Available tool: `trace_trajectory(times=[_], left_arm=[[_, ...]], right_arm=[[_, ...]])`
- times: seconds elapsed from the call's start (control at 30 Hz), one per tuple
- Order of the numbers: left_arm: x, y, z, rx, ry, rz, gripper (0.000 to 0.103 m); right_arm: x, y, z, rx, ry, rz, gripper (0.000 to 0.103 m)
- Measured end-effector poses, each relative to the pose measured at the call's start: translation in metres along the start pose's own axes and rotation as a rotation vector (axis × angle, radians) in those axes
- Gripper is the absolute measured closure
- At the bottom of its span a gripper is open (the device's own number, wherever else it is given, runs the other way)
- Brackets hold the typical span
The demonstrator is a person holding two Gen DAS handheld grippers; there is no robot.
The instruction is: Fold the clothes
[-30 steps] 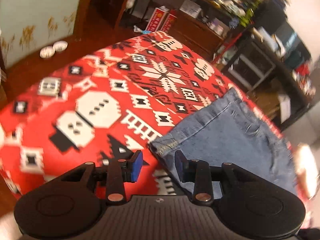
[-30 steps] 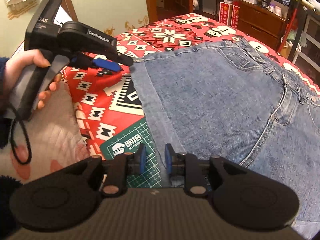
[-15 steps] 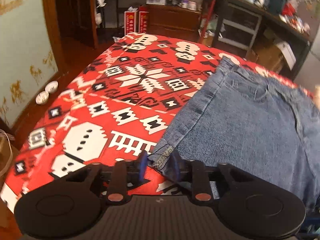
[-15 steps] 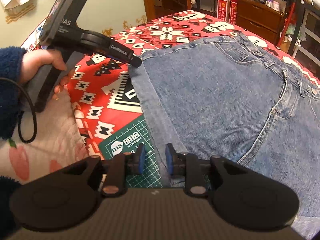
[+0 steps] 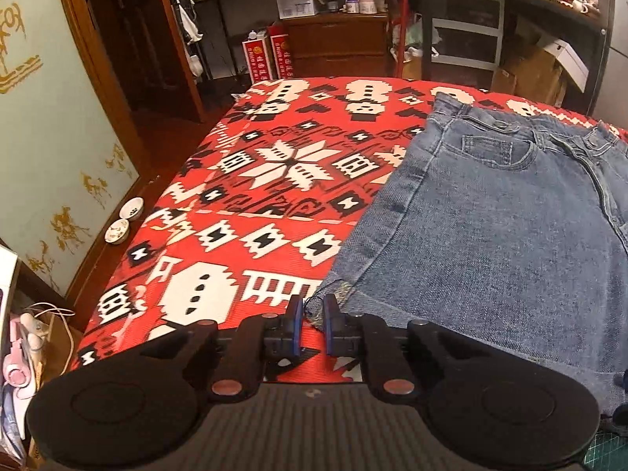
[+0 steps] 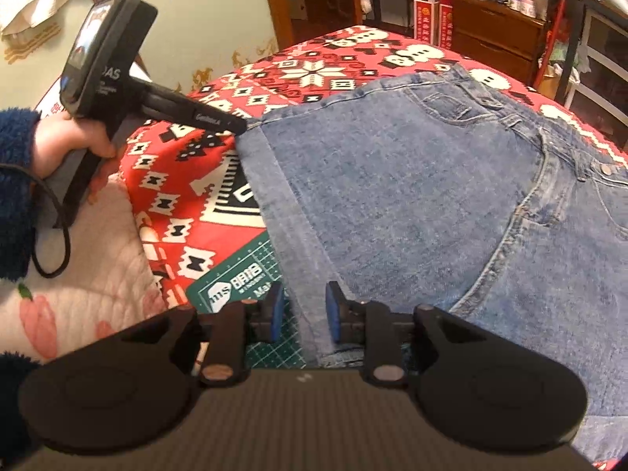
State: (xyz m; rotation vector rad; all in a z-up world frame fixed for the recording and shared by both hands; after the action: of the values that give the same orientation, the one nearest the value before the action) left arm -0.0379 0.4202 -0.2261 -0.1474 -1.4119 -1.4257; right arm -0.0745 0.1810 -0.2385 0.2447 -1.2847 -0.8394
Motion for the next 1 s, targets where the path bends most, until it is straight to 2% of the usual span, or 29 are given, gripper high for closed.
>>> trace_trajectory(times=[0.03, 0.1, 0.2, 0.27, 0.33, 0.4, 0.53, 0.67, 0.8, 0.83, 1.0], left_arm=[[0.002, 0.0, 0.003, 0.008, 0.018, 0.003, 0.096], [0.004, 0.0, 0.013, 0.048, 0.006, 0.013, 0.096], [0.01, 0.004, 0.024, 0.12, -0.07, 0.014, 0.094], [0.018, 0.01, 0.018, 0.124, -0.119, -0.008, 0.094], [0.025, 0.015, 0.011, 0.119, -0.167, -0.029, 0.083], [0.031, 0.021, -0.006, 0.091, -0.214, -0.046, 0.074], [0.039, 0.031, -0.042, 0.025, -0.295, -0.066, 0.066], [0.04, 0.037, -0.075, -0.039, -0.324, -0.084, 0.057], [0.042, 0.041, -0.106, -0.119, -0.322, -0.133, 0.039], [0.043, 0.041, -0.114, -0.142, -0.327, -0.147, 0.038], [0.027, 0.041, -0.146, -0.224, -0.305, -0.165, 0.033]], right_arm=[[0.002, 0.0, -0.001, -0.005, -0.006, -0.006, 0.078], [0.006, 0.001, -0.004, -0.015, -0.016, -0.021, 0.077], [0.014, 0.002, -0.01, -0.021, -0.041, -0.046, 0.072], [0.019, 0.004, -0.016, -0.032, -0.07, -0.066, 0.07], [0.025, 0.004, -0.024, -0.051, -0.102, -0.089, 0.069], [0.032, 0.004, -0.035, -0.072, -0.138, -0.111, 0.065], [0.048, -0.001, -0.059, -0.114, -0.214, -0.147, 0.051], [0.069, -0.012, -0.087, -0.15, -0.288, -0.179, 0.028], [0.09, -0.026, -0.119, -0.163, -0.374, -0.21, 0.007], [0.094, -0.03, -0.126, -0.164, -0.392, -0.214, 0.002], [0.103, -0.043, -0.159, -0.189, -0.432, -0.227, 0.0]])
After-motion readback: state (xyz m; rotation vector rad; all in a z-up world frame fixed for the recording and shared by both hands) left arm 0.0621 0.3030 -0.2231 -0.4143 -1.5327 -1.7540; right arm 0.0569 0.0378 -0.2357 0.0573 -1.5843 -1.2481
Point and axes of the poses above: each gripper's, at about its wrist camera, not at the fingertips, and x roughly against the way its jaws point, z to its left, y to its top, the point moved 4 cm from there along -x, roughly the way its jaws point, and after that the axes turned 11 degrees about y, right-handed, at the moved point
